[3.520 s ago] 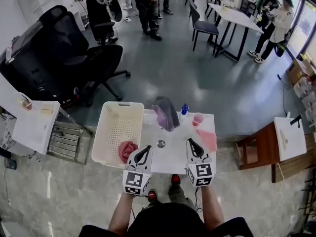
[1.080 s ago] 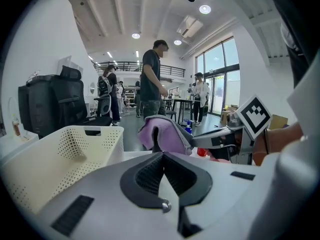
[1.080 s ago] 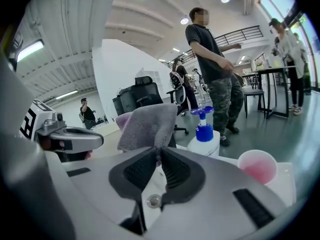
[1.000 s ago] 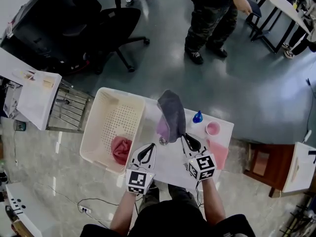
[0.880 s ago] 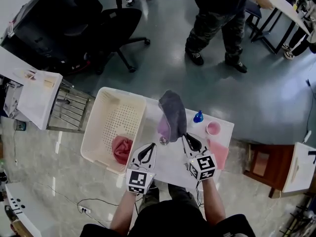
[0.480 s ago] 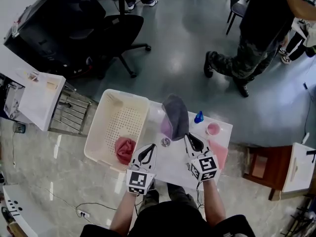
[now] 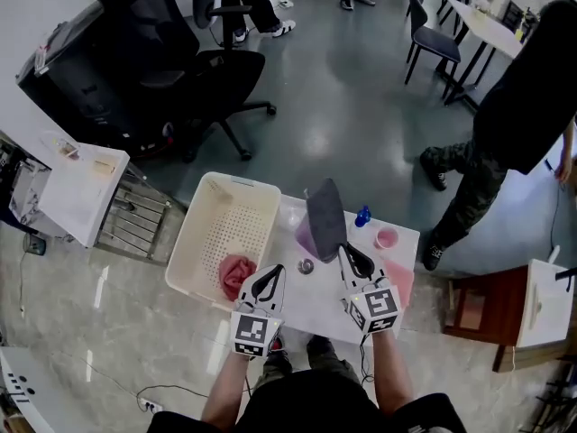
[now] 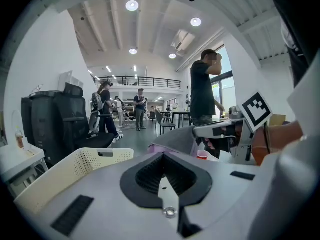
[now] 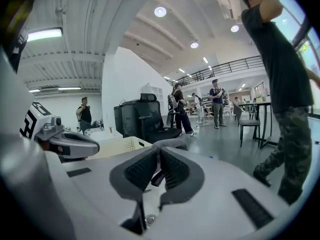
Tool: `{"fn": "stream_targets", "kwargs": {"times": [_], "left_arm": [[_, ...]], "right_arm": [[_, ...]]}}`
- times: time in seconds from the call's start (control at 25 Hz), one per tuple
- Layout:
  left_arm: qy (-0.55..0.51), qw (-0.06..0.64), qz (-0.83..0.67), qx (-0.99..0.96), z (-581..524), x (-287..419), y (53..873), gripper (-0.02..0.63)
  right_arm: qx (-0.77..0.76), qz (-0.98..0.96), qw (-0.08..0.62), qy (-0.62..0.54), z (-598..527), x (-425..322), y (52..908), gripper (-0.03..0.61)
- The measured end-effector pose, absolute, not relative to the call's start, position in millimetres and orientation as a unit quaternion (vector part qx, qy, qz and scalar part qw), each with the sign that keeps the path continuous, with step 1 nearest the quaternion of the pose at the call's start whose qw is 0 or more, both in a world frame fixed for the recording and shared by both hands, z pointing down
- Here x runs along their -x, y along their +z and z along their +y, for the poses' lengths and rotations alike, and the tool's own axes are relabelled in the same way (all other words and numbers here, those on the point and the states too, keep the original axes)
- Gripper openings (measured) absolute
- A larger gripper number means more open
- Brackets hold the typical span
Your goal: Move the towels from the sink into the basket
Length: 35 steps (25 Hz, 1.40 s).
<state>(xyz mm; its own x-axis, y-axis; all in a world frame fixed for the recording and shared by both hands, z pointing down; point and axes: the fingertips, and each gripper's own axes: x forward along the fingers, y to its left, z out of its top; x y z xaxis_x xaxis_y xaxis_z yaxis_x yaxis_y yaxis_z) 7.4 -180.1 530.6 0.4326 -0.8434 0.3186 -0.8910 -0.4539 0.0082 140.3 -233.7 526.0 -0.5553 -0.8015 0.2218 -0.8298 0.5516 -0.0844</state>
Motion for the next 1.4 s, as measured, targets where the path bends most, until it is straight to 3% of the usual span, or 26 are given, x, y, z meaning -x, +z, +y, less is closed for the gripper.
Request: {"fn": "stream_targets", "kwargs": {"times": [0.92, 1.4], "left_arm": [[0.09, 0.032, -0.574, -0.813, -131.6, 89.4, 454.3, 0.006], [0.085, 0.028, -0.642, -0.762, -91.8, 165.8, 447.0, 0.008]], "right_arm": [[-0.452, -0.891, 0.043, -0.022, -206.1, -65.3, 417.5, 0.044], [-0.38, -0.923, 0.012, -0.055, -182.6, 18.3, 382.9, 0.044]]}}
